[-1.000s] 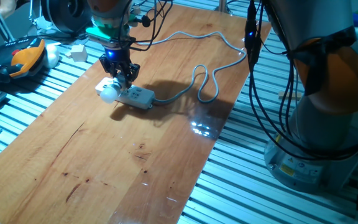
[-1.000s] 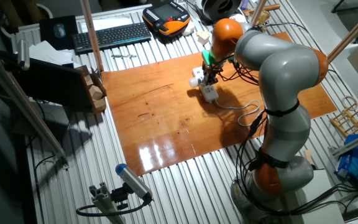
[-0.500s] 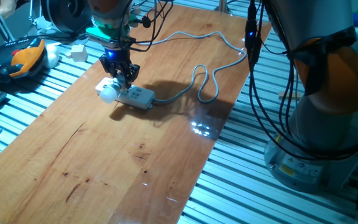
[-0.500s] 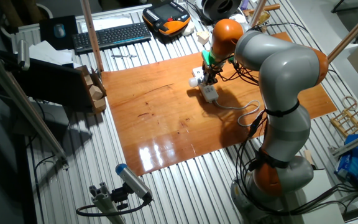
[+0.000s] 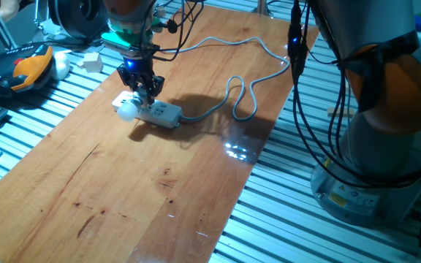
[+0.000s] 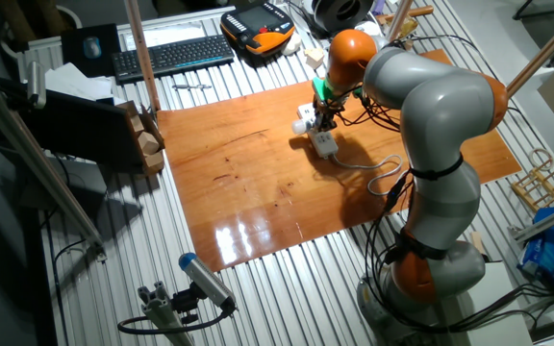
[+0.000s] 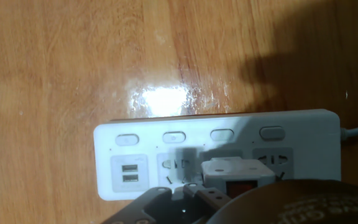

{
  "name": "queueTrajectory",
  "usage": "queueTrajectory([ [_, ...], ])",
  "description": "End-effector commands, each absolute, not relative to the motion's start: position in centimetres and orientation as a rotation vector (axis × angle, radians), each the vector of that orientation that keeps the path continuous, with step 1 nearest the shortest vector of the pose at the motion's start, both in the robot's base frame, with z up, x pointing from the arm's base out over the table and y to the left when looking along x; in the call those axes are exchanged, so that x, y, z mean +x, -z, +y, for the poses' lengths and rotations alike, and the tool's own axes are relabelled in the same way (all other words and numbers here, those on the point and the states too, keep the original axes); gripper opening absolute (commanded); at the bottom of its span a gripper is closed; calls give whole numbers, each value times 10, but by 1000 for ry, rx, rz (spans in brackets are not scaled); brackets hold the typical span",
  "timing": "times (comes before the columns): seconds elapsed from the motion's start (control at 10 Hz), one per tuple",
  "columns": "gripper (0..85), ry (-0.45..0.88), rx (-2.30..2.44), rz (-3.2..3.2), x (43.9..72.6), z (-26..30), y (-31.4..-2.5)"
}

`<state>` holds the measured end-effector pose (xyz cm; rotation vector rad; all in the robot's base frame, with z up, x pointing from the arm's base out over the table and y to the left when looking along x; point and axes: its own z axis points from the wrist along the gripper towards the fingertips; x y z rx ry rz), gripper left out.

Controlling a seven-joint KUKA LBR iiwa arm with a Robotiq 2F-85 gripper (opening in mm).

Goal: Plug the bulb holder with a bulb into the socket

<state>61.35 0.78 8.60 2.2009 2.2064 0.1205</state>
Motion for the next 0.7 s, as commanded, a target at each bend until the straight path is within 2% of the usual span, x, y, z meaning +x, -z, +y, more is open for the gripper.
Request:
queueTrajectory([
  [0.0,0,-121,2201,2206,614,8,-86],
  [0.6,0,-124,2201,2203,614,8,-84],
])
